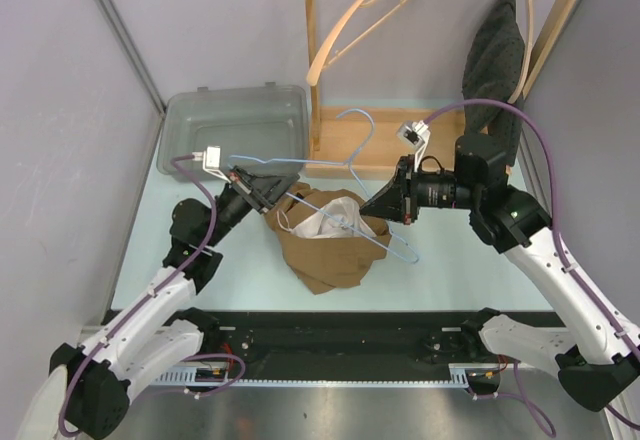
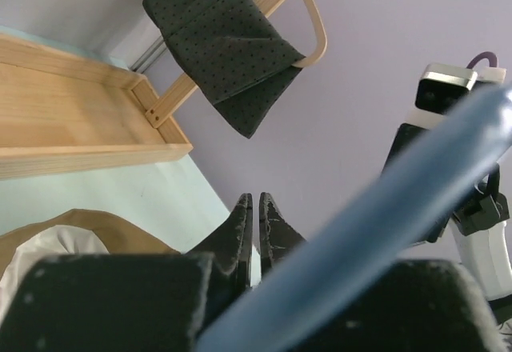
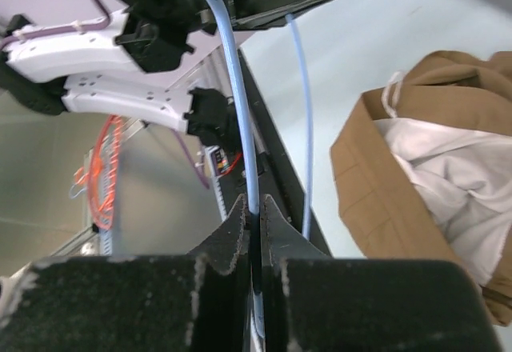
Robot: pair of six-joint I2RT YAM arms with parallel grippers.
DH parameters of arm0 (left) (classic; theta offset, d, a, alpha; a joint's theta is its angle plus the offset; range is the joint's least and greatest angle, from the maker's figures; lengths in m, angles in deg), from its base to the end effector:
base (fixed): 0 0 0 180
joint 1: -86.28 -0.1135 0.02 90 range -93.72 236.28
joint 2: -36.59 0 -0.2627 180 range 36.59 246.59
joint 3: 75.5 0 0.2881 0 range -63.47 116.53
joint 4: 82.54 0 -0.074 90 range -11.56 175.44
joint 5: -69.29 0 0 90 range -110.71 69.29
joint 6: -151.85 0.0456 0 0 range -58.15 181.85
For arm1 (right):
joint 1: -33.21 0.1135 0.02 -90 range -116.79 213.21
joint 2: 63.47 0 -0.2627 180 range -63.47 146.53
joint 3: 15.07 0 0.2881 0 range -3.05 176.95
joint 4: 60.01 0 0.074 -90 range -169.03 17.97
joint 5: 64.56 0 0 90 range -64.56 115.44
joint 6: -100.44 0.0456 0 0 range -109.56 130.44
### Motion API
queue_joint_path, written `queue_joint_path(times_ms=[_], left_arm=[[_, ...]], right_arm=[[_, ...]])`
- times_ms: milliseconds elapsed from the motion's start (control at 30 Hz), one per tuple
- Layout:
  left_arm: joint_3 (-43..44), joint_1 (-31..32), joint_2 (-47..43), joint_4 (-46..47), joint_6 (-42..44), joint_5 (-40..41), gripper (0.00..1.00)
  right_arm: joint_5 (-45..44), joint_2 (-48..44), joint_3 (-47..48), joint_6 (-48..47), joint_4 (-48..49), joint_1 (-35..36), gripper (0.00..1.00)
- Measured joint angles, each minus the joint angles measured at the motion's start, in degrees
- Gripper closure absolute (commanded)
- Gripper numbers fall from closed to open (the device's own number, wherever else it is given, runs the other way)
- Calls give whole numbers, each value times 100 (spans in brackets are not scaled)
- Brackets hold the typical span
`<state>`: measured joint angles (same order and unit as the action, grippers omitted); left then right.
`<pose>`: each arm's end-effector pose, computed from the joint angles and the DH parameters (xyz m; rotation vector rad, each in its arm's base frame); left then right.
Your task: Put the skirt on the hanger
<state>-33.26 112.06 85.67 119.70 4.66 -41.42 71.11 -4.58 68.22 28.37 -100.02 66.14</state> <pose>0.2149 -0.1217 0.3087 -0.0570 1.4724 -1.4421 0.1909 0.1625 0.4289 -0.8425 1.7885 1.3298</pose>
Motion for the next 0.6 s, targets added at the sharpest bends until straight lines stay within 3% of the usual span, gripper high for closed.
queue_joint_path(times_ms=[133,267,600], left_arm=[[42,-15,-46,-157,24,59,100],[76,-7,-33,-319,160,-35,100],[79,7,-81,-802,319,98,100]], right_arm=[[-557,24,-13,-118,11,109,75],[-1163,166,-28,-164,245,396,61],[-1582,446,-33,-63,1233,896,64]])
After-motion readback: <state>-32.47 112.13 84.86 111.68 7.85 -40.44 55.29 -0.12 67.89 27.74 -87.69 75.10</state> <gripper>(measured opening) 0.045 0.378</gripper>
